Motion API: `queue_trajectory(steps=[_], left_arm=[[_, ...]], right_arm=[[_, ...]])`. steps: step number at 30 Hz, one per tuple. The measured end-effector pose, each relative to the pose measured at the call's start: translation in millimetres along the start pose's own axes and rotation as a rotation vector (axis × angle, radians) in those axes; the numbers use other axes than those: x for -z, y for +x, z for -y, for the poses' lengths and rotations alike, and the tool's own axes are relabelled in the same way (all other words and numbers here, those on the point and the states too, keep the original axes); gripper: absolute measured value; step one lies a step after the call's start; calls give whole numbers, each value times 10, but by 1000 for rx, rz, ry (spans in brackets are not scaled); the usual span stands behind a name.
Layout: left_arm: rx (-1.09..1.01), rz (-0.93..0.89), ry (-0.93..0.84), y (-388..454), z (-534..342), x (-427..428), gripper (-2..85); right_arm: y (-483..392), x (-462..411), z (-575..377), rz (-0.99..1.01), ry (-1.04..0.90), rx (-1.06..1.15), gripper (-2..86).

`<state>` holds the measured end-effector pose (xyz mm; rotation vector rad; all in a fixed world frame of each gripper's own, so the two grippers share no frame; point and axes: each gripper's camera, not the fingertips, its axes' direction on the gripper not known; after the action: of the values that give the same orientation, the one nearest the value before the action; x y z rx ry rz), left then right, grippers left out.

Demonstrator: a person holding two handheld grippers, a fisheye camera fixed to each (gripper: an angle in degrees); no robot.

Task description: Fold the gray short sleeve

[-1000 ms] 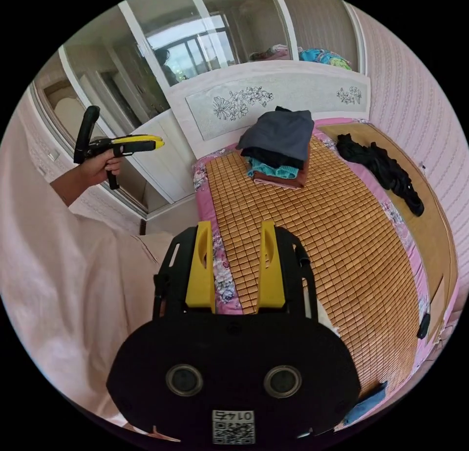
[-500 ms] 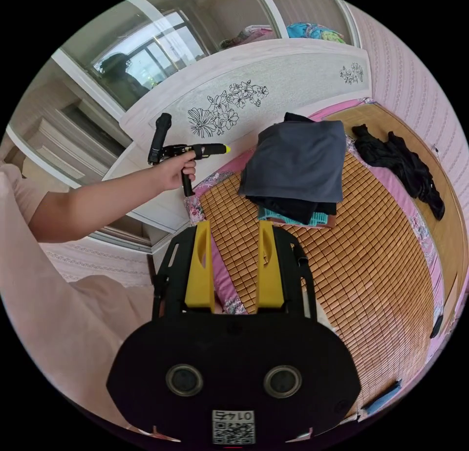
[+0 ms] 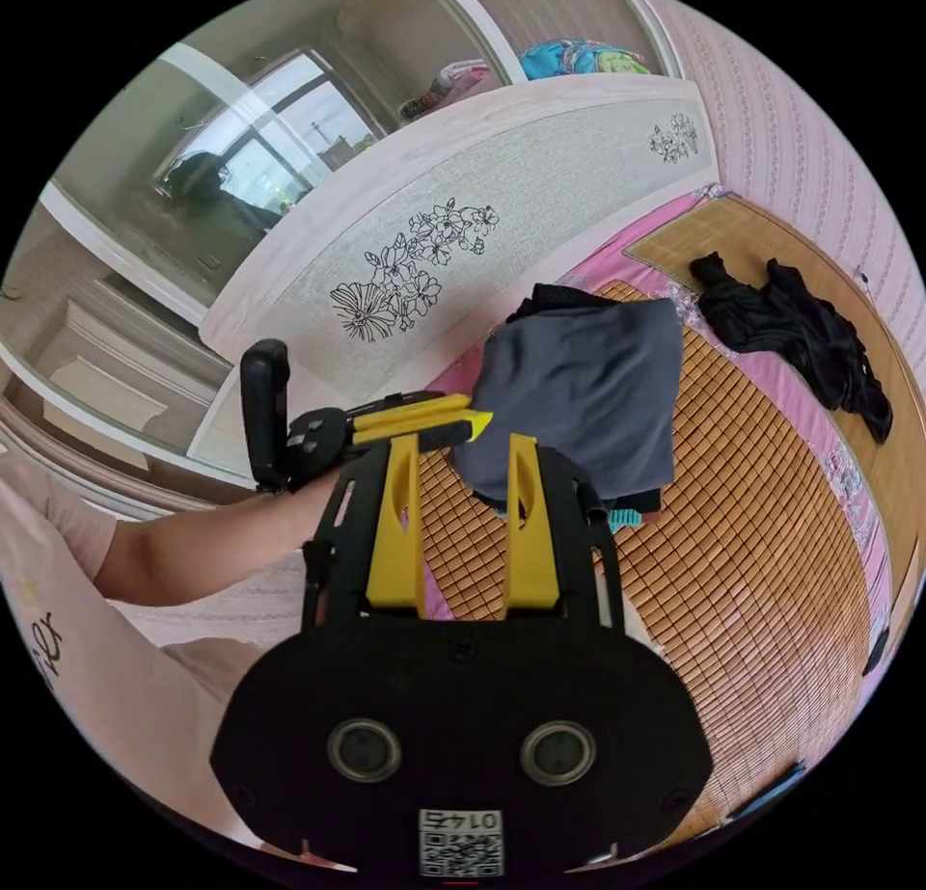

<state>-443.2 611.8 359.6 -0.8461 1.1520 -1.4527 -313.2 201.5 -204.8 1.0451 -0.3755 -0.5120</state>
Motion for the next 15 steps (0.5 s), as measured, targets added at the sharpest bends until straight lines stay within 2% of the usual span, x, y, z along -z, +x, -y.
queue_trajectory(steps=[3,7,13,15], left_arm=[[-150,-5,-9,429,-96,-74,26],[-227,38,-69,716,-154,-325,26],[-235,58,-116,716,-288,-537,34],[-258,41,-136,754,-330,-589,34]], right_arm=[[-81,-101,334,-69,-17,-37,163],[-293,-662,677,-237,-233,41,176],[-47,-1097,854,-280,-444,-88,169],[22,-1174,832,-215,-491,-119,157]])
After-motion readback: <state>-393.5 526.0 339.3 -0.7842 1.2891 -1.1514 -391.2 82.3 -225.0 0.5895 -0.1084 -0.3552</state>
